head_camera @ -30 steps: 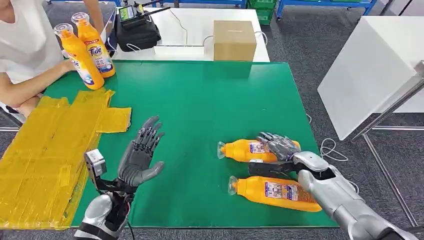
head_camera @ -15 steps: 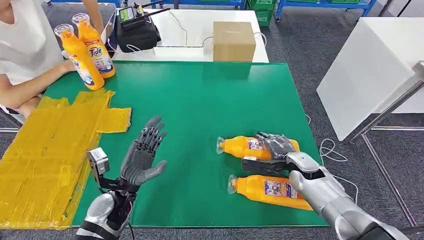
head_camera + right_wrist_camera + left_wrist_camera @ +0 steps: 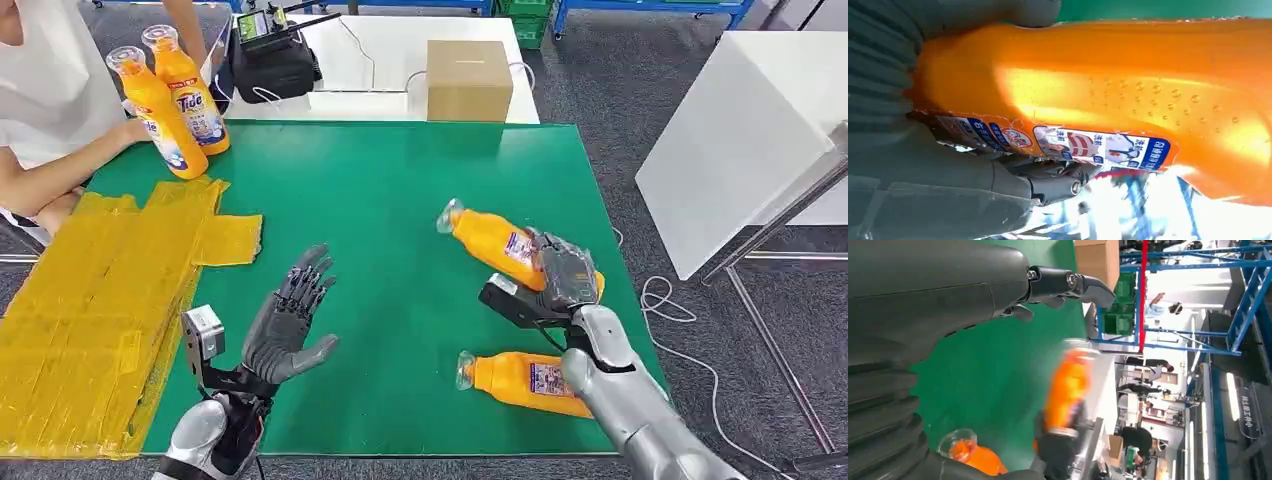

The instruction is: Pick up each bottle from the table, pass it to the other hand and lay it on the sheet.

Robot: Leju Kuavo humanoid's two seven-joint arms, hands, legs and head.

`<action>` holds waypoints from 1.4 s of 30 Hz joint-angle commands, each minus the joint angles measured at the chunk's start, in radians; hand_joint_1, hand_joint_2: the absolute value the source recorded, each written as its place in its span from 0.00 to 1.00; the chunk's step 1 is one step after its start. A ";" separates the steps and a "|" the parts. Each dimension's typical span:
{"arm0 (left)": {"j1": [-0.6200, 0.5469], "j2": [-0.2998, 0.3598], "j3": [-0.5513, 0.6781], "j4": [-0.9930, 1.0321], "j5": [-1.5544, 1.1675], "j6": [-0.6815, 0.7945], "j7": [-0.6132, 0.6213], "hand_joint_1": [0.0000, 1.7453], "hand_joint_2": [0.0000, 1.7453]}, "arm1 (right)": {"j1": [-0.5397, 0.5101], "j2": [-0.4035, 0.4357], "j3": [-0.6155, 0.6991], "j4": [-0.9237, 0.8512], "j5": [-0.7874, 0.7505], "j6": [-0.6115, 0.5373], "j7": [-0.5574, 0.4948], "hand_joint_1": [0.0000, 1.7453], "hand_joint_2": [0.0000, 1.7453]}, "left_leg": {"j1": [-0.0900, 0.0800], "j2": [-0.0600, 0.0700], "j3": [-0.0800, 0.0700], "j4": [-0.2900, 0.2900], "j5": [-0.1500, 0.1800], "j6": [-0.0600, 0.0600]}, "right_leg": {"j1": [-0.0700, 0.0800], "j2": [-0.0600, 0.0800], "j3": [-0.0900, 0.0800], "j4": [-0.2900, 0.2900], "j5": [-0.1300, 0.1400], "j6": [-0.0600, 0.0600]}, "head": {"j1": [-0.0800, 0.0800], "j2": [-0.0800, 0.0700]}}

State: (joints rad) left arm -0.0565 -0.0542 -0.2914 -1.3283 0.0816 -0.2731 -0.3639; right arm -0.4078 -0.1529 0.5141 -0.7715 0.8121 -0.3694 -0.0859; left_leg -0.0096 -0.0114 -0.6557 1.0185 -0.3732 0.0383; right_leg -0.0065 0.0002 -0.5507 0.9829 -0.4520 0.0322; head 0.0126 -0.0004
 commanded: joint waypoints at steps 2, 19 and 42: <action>-0.002 0.003 0.010 -0.014 -0.023 0.016 0.011 0.00 1.00 | 0.200 0.221 -0.385 -0.561 -0.255 -0.118 -0.218 1.00 1.00 | 0.001 0.002 0.001 0.000 -0.003 -0.004 | 0.001 0.002 0.000 0.001 -0.002 -0.002 | 0.000 0.000; -0.087 -0.003 -0.056 0.069 -0.002 0.013 0.024 0.00 1.00 | 0.136 0.344 -0.081 -0.283 -0.538 0.244 -0.260 1.00 1.00 | 0.003 0.007 0.005 -0.002 -0.003 -0.005 | 0.002 0.004 -0.006 -0.002 -0.001 -0.003 | 0.000 0.000; -0.107 -0.005 -0.056 0.103 0.033 0.017 0.020 0.00 1.00 | 0.098 0.328 0.410 -0.095 -0.262 0.305 -0.291 1.00 1.00 | 0.003 0.002 0.002 -0.001 -0.002 -0.005 | 0.003 0.000 -0.009 -0.001 -0.003 -0.003 | 0.000 0.000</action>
State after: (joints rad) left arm -0.1156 -0.0626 -0.3368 -1.2997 0.1080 -0.2586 -0.3468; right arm -0.2497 0.2365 0.7119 -0.9403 0.4818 -0.0820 -0.3624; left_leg -0.0067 -0.0103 -0.6591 1.0179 -0.3738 0.0358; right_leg -0.0043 0.0006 -0.5650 0.9830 -0.4534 0.0293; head 0.0126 -0.0004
